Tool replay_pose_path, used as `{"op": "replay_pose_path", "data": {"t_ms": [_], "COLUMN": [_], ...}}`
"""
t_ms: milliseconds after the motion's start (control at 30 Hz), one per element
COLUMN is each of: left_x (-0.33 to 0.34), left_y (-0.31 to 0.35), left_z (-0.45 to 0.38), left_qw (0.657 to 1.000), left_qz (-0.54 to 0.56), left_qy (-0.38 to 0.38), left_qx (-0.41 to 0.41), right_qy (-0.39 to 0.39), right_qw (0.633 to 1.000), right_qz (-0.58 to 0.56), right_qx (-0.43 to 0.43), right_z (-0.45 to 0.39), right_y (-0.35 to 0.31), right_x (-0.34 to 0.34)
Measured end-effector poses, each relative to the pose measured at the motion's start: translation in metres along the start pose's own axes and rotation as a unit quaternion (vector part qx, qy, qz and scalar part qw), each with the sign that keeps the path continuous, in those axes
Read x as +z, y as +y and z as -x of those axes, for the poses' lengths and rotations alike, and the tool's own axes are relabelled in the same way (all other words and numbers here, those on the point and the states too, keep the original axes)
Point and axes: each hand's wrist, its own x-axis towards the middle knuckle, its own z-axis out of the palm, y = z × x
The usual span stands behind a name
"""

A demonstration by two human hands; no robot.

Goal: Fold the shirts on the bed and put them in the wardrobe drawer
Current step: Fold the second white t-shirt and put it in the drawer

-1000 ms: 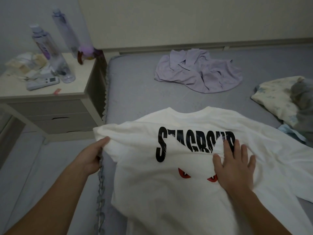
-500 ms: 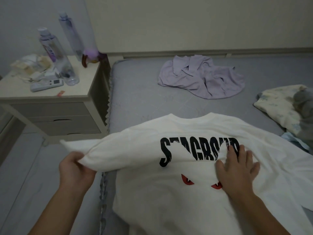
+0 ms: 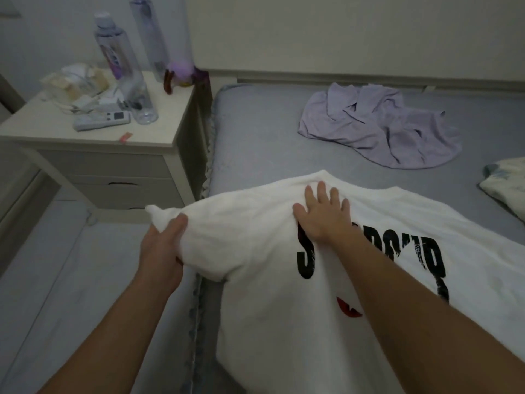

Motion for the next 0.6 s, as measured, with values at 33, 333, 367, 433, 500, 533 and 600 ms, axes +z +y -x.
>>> {"op": "replay_pose_path", "data": {"t_ms": [33, 333, 367, 433, 500, 533, 600], "left_x": [0.006, -0.029, -0.037, -0.043, -0.037, -0.029, -0.006], "left_y": [0.004, -0.018, -0.021, -0.019, -0.006, 0.004, 0.027], "left_z": [-0.005, -0.032, -0.032, -0.031, -0.033, -0.033, -0.027], "left_qw": [1.000, 0.951, 0.954, 0.971, 0.986, 0.993, 0.999], "left_qz": [-0.017, -0.193, -0.171, -0.105, -0.049, -0.031, -0.038], "left_qy": [-0.008, -0.056, -0.057, -0.058, -0.038, -0.023, -0.006], "left_qx": [0.017, -0.236, -0.239, -0.208, -0.154, -0.116, -0.020], "right_qy": [0.000, 0.158, 0.156, 0.140, 0.134, 0.138, 0.142], "right_qw": [1.000, 0.985, 0.986, 0.990, 0.991, 0.990, 0.987], "right_qz": [0.007, -0.052, -0.043, -0.020, -0.010, -0.007, 0.003], "right_qx": [-0.001, -0.053, -0.045, -0.009, 0.026, 0.040, 0.071], "right_z": [-0.007, 0.072, 0.089, 0.119, 0.143, 0.153, 0.176], "right_y": [0.002, 0.031, 0.044, 0.073, 0.102, 0.115, 0.140], "right_x": [-0.005, 0.010, 0.018, 0.033, 0.042, 0.044, 0.046]}}
